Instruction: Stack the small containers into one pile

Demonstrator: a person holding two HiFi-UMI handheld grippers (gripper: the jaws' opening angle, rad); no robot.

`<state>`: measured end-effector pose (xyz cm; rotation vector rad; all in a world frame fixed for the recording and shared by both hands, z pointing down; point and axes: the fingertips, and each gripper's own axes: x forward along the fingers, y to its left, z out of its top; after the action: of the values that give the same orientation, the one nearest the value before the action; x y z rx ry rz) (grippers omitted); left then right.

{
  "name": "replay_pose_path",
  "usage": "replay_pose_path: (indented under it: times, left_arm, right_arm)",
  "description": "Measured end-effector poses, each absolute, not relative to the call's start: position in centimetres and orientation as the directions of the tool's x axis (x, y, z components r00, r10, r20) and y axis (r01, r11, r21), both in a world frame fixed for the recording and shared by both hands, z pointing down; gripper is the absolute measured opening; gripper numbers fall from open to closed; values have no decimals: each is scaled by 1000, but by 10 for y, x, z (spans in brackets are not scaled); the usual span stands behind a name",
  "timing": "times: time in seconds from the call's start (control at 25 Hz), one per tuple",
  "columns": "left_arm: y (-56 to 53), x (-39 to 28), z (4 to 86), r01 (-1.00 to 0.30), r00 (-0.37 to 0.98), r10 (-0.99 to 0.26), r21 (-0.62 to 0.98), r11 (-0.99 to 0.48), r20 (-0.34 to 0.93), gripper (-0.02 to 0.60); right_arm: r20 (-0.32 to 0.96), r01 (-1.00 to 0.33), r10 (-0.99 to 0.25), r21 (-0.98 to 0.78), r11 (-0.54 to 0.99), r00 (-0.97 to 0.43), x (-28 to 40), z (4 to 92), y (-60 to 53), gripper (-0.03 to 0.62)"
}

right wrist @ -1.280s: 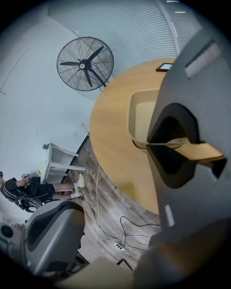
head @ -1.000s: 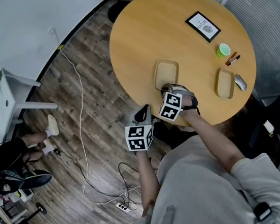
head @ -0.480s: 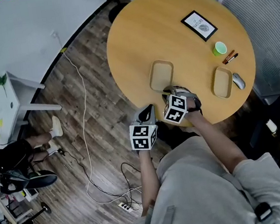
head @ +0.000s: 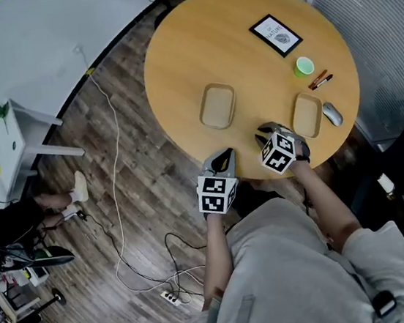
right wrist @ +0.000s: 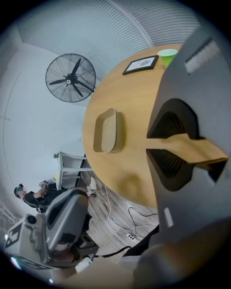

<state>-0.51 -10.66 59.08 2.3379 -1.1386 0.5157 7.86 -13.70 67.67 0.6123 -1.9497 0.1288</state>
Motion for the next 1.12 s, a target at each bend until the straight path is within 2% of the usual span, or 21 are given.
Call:
replay_pose_path:
  times: [0.28,0.52,0.8,1.0,1.08,1.12]
  left_arm:
    - [-89,49,593,-781,606,-603,245,-574,519,3]
    - [-72,63,594,-778,611,-594,259,-572,523,3]
    - [-61,72,587,-782,608,-605,257,-568,514,3]
    - [-60,66,575,-785,603,-618,239,-572,504,3]
    - [-62,57,574,-800,589,-637,248,-547,497,3]
    - [-63,52,574,-809,579,-647,251,-532,495,3]
  right_arm:
    - [881,-511,-377,193,838,-285,162,677,-115,80]
    - [895,-530,-384,218,820,-227,220,683,-112,106]
    - [917,-450,-367,263,853,-159,251,712,-100,119]
    - [934,-432,-330,245,868,-134,256,725,-103,86]
    - [939,-423,-322,245,872,-120,259,727,-105,30]
    - [940,-419,-320,246,874,-116,260,728,-106,25]
